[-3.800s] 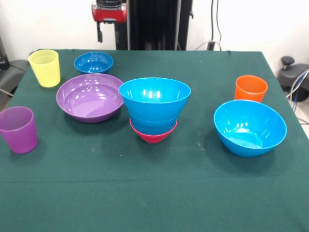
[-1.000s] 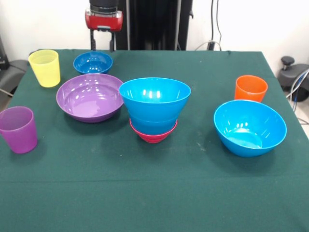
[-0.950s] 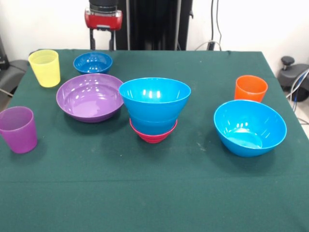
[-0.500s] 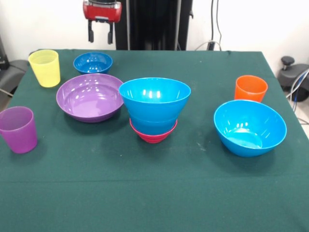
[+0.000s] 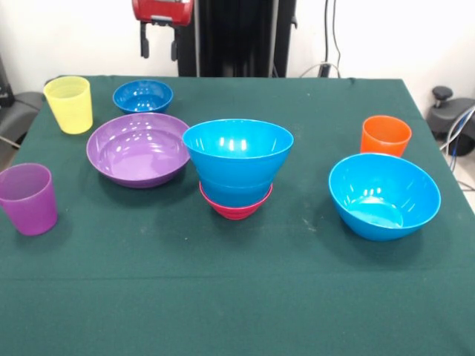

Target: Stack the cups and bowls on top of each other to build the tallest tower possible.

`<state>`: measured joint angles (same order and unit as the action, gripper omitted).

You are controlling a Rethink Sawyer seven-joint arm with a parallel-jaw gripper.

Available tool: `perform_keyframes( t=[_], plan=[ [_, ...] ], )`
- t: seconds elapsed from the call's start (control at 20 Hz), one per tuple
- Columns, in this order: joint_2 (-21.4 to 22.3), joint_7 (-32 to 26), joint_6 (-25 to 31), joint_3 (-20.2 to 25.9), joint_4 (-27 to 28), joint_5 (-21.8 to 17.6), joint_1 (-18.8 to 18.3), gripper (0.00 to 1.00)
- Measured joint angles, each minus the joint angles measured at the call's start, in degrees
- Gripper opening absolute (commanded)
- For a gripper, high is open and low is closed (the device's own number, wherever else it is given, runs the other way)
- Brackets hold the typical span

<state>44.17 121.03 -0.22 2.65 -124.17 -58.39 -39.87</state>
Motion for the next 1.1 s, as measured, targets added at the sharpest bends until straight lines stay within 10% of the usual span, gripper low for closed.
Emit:
perform_keyframes(
  t=[1.1],
  plan=[
    [-3.0,0.0,4.4,7.6,3.4,2.8,-1.2,1.0]
  ],
)
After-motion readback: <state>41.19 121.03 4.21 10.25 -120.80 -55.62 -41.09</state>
